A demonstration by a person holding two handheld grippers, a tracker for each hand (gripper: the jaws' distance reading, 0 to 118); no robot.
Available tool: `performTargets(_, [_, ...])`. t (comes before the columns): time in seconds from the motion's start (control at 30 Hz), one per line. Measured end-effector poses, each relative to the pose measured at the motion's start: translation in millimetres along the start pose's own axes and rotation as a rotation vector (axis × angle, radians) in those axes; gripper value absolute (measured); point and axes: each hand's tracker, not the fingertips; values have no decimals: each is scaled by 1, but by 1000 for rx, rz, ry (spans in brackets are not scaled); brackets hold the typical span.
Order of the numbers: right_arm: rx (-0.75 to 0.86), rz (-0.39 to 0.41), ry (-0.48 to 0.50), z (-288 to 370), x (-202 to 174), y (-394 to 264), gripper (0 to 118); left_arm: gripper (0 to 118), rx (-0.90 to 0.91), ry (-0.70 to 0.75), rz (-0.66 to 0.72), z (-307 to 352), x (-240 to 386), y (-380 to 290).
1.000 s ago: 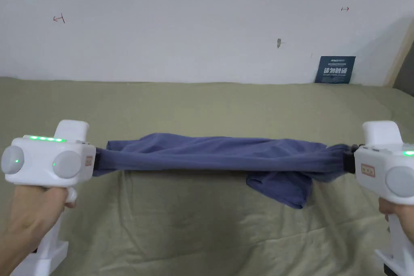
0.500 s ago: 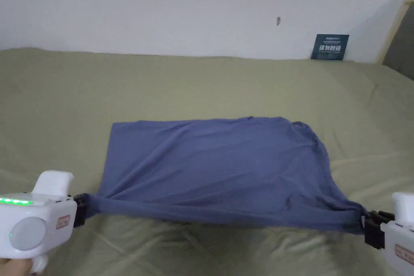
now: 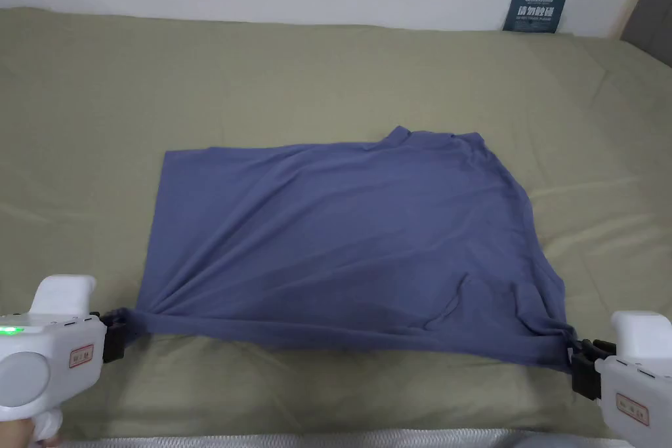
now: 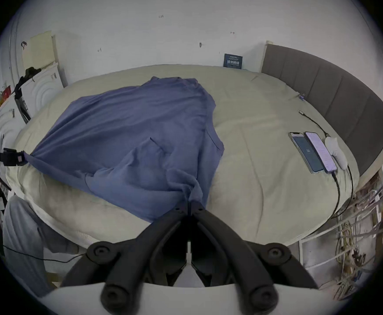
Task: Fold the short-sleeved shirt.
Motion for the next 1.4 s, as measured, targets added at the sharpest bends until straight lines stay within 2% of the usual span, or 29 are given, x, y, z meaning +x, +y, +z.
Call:
performTargets(0.13, [-27,-12,2,-6,5,-1,4,8,2,-13,10,0,-1,-3])
performTargets(0.17, [-35,-26,7,-6,6,0,14,22,17,-25,27,3,-2,-4])
performTargets(0.2, [-44,-47,12,-4,8,1,44,54,26,-38,44,7,-2,-5])
performTargets(0.23, [-44,-62,11,-3,10,3,95,105,17,-49,54,9,-4,-5])
performTargets(0.27, [-59,-68,22,-2,12,5,117,118,9,-54,64,11,-4,-6])
performTargets(0.3, [-49,-77,27,1,13,5,114,118,37,-59,72,19,-4,-9])
performTargets(0.33, [64,-100,23,12,16,7,107,115,74,-62,81,26,-3,-9])
performTargets(0.4, [3,-82,25,20,17,4,100,110,60,-45,76,34,-3,-8])
performTargets(0.43, [19,-86,15,25,18,3,79,98,75,-30,84,38,-3,-8])
performTargets(0.47, [49,-80,11,31,19,1,50,79,88,-15,86,42,-5,-12])
performTargets(0.5, [55,-69,2,26,17,13,18,46,89,3,82,45,-6,-11])
performTargets(0.53, [54,-66,-8,27,17,13,1,0,90,7,83,48,-7,-11])
performTargets(0.73, [72,-100,5,33,23,5,1,0,51,-38,101,51,-14,-17])
performTargets(0.77, [63,-77,-13,38,9,14,1,0,36,-49,96,50,-13,-16])
performTargets(0.87, [39,-75,-7,37,-1,12,1,1,17,-65,91,41,-11,-16])
performTargets(0.9, [18,-93,19,28,10,10,1,10,12,-57,88,38,-10,-14])
performTargets(0.97, [9,-77,24,26,8,10,1,91,-10,-47,84,28,-10,-12])
performTargets(1.0, [3,-70,27,24,7,10,1,118,-28,-47,88,20,-9,-13])
performTargets(1.03, [2,-69,27,21,7,8,1,118,-11,-44,83,19,-6,-13])
performTargets(1.1, [-8,-65,34,17,8,8,1,110,-31,-46,78,7,-4,-11])
performTargets(1.13, [-14,-64,35,13,8,7,1,102,-53,-30,60,0,-4,-13])
performTargets(1.17, [-21,-62,37,11,7,5,1,88,-61,-6,36,-4,-1,-13])
performTargets(1.2, [-26,-60,37,9,7,5,1,63,-55,7,19,-5,3,-14])
performTargets(1.23, [-33,-56,39,9,7,5,1,12,-63,-3,17,-5,6,-14])
performTargets(1.27, [-38,-53,46,8,9,4,1,5,-58,-5,25,-7,0,-17])
performTargets(1.33, [-56,-41,71,5,11,2,5,5,-52,-18,31,-3,4,-17])
performTargets(1.37, [-74,-28,94,5,11,3,20,5,-51,-23,30,-1,3,-17])
performTargets(1.4, [-87,-21,118,4,9,2,53,5,-48,-25,30,1,1,-17])
